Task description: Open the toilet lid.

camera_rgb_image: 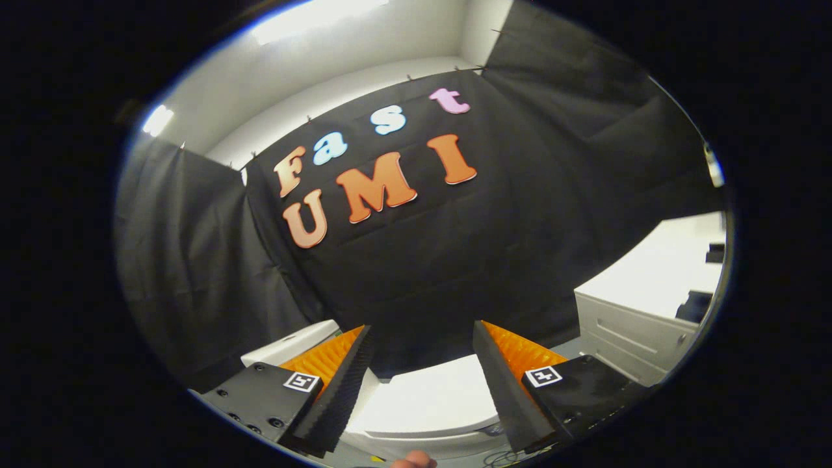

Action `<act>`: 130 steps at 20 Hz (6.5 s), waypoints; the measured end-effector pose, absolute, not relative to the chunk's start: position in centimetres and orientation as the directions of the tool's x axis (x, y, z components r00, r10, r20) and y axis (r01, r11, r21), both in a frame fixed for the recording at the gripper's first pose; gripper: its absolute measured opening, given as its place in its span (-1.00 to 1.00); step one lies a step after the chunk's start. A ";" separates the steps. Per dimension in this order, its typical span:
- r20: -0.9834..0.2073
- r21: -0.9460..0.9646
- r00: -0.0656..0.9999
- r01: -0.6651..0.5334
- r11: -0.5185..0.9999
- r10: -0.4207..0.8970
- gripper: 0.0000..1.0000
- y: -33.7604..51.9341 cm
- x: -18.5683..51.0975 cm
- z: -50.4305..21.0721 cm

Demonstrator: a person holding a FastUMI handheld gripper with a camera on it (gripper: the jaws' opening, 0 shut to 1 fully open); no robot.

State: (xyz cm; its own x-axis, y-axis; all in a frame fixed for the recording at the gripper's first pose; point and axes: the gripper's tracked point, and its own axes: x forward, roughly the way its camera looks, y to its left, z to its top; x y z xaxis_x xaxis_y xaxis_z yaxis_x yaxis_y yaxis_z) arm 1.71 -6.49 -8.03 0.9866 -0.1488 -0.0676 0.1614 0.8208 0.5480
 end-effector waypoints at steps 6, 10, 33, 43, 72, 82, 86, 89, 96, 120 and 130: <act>-0.108 0.761 0.968 0.227 0.608 -0.226 0.97 -9.8 2.1 -15.5; -0.183 0.848 0.947 0.288 0.445 -0.265 0.97 -11.4 2.7 -22.5; -0.502 0.865 0.865 0.501 0.037 0.019 0.71 -2.4 3.6 -45.9; -0.456 0.889 0.890 0.455 0.053 0.024 -0.26 -2.7 4.2 -45.9; -0.454 0.878 0.889 0.458 0.137 -0.063 -0.84 -3.4 5.5 -41.1; -0.467 0.811 0.876 0.478 0.337 -0.119 -0.84 -4.0 8.3 -34.7; -0.438 0.788 0.889 0.451 0.419 -0.132 -0.85 -3.1 10.2 -29.6; -0.433 0.761 0.892 0.439 0.478 -0.129 -0.84 -1.7 10.9 -27.2; -0.439 0.689 0.892 0.414 0.595 -0.113 -0.84 0.2 12.2 -23.7; -0.336 0.463 0.942 0.174 0.869 -0.010 -0.84 16.9 18.6 -10.5; -0.296 0.437 0.954 0.098 0.894 0.040 -0.84 23.2 20.6 -9.3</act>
State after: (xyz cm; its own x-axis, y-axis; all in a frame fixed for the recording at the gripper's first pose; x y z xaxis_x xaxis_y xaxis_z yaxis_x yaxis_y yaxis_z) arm 20.64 23.19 -9.29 0.9542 0.0403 -0.2963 0.0979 0.8942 0.4368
